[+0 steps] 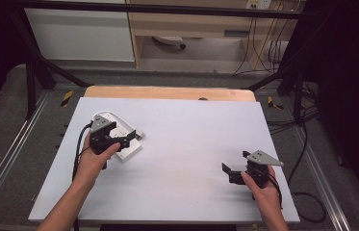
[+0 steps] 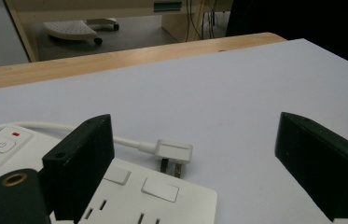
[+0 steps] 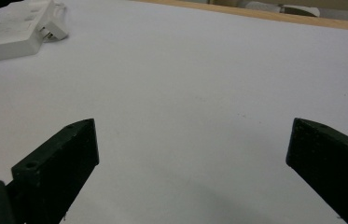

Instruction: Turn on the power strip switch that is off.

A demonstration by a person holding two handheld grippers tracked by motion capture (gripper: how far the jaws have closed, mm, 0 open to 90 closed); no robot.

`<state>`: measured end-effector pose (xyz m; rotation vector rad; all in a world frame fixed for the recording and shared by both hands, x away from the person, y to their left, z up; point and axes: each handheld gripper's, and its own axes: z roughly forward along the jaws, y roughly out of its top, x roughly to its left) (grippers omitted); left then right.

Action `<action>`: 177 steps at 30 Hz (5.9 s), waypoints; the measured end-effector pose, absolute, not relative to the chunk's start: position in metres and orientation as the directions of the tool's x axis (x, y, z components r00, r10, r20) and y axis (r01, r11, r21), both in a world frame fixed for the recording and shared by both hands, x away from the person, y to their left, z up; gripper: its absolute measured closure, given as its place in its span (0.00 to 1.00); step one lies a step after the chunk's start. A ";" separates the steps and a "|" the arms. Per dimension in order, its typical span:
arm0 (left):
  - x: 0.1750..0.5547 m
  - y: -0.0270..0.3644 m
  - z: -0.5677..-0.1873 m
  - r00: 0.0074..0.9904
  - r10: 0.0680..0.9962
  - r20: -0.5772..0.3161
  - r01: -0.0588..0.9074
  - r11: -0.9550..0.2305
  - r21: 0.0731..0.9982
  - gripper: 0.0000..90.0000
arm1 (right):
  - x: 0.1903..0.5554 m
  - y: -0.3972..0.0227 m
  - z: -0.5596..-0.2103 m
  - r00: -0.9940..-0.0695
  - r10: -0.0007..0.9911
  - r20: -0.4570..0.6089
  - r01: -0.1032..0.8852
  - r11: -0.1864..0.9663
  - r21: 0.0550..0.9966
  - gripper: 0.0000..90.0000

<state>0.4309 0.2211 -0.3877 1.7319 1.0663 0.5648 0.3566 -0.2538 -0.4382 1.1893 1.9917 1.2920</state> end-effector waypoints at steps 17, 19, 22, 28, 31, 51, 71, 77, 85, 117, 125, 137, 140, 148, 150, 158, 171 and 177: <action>0.440 0.221 -0.396 0.489 0.870 -0.069 0.434 -0.174 0.884 0.27 | 0.357 -0.254 -0.438 -0.507 0.860 0.059 0.405 0.177 0.897 0.03; 0.441 0.223 -0.397 0.483 0.873 -0.071 0.443 -0.174 0.879 0.29 | 0.357 -0.254 -0.438 -0.507 0.860 0.060 0.405 0.176 0.897 0.03; 0.442 0.224 -0.399 0.474 0.877 -0.074 0.456 -0.173 0.873 0.33 | 0.357 -0.254 -0.438 -0.508 0.859 0.059 0.405 0.177 0.897 0.03; 0.443 0.226 -0.400 0.475 0.878 -0.061 0.465 -0.191 0.864 0.42 | 0.357 -0.254 -0.438 -0.508 0.859 0.060 0.404 0.176 0.898 0.03; 0.444 0.226 -0.401 0.477 0.877 -0.058 0.469 -0.198 0.860 0.47 | 0.357 -0.253 -0.438 -0.507 0.860 0.062 0.406 0.175 0.897 0.03; 0.445 0.226 -0.409 0.503 0.861 -0.080 0.483 -0.203 0.851 0.79 | 0.357 -0.253 -0.438 -0.510 0.858 0.060 0.406 0.179 0.896 0.03; 0.447 0.227 -0.416 0.517 0.847 -0.120 0.498 -0.184 0.848 0.97 | 0.357 -0.253 -0.438 -0.510 0.858 0.060 0.405 0.179 0.897 0.03; 0.448 0.225 -0.417 0.526 0.842 -0.118 0.500 -0.193 0.845 0.99 | 0.357 -0.254 -0.438 -0.510 0.858 0.059 0.404 0.179 0.897 0.03; 0.450 0.224 -0.422 0.529 0.841 -0.113 0.505 -0.205 0.838 1.00 | 0.357 -0.254 -0.438 -0.511 0.858 0.058 0.404 0.179 0.897 0.03; 0.466 0.227 -0.436 0.482 0.870 -0.102 0.525 -0.193 0.829 1.00 | 0.358 -0.253 -0.438 -0.517 0.854 0.054 0.404 0.188 0.895 0.03; 0.466 0.227 -0.437 0.475 0.874 -0.102 0.526 -0.189 0.829 1.00 | 0.358 -0.254 -0.438 -0.517 0.854 0.054 0.404 0.188 0.895 0.03; 0.466 0.227 -0.439 0.473 0.875 -0.101 0.528 -0.190 0.828 1.00 | 0.358 -0.254 -0.438 -0.518 0.853 0.055 0.405 0.188 0.895 0.03; 0.465 0.227 -0.440 0.471 0.876 -0.105 0.527 -0.184 0.830 1.00 | 0.358 -0.254 -0.438 -0.518 0.853 0.056 0.405 0.187 0.895 0.03; 0.463 0.229 -0.442 0.469 0.876 -0.112 0.522 -0.174 0.835 1.00 | 0.358 -0.253 -0.438 -0.519 0.853 0.055 0.406 0.190 0.894 0.03; 0.464 0.229 -0.442 0.470 0.875 -0.112 0.521 -0.173 0.836 1.00 | 0.358 -0.253 -0.438 -0.519 0.853 0.055 0.406 0.189 0.894 0.03; 0.464 0.228 -0.444 0.474 0.872 -0.118 0.518 -0.169 0.838 1.00 | 0.358 -0.253 -0.438 -0.518 0.853 0.058 0.408 0.187 0.893 0.03; 0.465 0.228 -0.445 0.477 0.869 -0.132 0.518 -0.157 0.841 1.00 | 0.358 -0.253 -0.438 -0.520 0.853 0.055 0.406 0.190 0.894 0.03; 0.465 0.227 -0.445 0.481 0.866 -0.137 0.518 -0.154 0.841 1.00 | 0.358 -0.253 -0.438 -0.520 0.852 0.055 0.407 0.190 0.894 0.03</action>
